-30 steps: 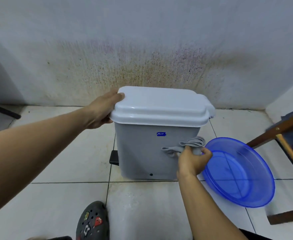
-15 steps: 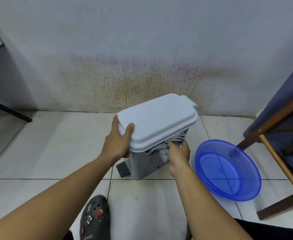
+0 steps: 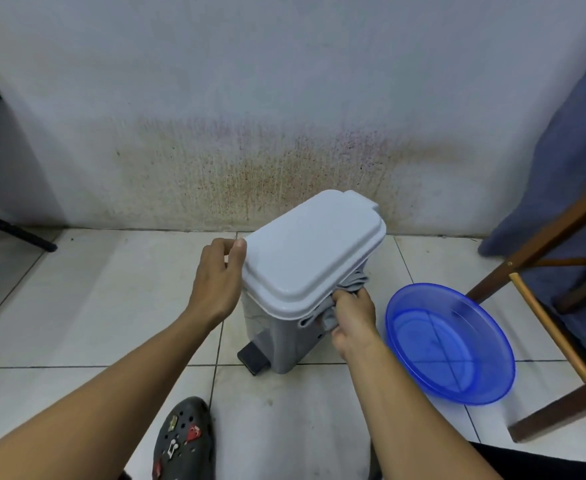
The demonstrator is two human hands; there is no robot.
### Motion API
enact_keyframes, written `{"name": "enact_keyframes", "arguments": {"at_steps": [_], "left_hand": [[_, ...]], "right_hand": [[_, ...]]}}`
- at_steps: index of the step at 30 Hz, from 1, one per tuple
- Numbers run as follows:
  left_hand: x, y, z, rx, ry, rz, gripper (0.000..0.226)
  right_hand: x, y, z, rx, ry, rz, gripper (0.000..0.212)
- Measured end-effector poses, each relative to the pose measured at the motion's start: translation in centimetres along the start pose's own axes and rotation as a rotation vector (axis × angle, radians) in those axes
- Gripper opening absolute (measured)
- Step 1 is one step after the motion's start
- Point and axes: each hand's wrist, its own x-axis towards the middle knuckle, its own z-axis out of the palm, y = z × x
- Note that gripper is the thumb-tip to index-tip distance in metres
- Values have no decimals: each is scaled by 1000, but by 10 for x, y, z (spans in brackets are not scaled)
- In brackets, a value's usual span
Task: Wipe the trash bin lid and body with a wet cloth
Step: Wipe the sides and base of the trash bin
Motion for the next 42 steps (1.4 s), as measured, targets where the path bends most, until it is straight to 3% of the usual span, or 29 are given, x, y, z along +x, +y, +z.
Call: {"name": "enact_keyframes", "arguments": {"at_steps": [4, 5, 7, 10, 14, 18, 25, 31, 35, 42], "left_hand": [[-14, -22, -2, -21, 5, 89, 14], [-14, -29, -5, 64, -47, 151, 21], [-10, -42, -10, 323, -174, 335, 60], [-2, -40, -8, 649, -191, 644, 96], [15, -23, -5, 723, -208, 940, 96], [25, -11, -5, 727, -321, 1087, 92], [61, 46, -8, 713, -269, 970, 83], [103, 75, -15, 839, -276, 759, 78], [115, 87, -12, 795, -271, 656, 76], [128, 97, -11, 815, -371, 587, 80]], "right_hand": [[16, -22, -23, -60, 8, 16, 22], [20, -26, -29, -82, 4, 18, 21], [24, -29, -39, -114, 1, 28, 24], [23, -27, -47, -97, -34, 50, 22], [22, -23, -49, -35, -78, 51, 28], [25, -35, -49, 27, -102, 7, 28], [39, -76, -27, 72, -102, -96, 17], [35, -76, 0, 32, -67, -311, 32], [35, -62, 7, -342, 28, -579, 31], [28, -46, 28, -697, 79, -1071, 44]]}}
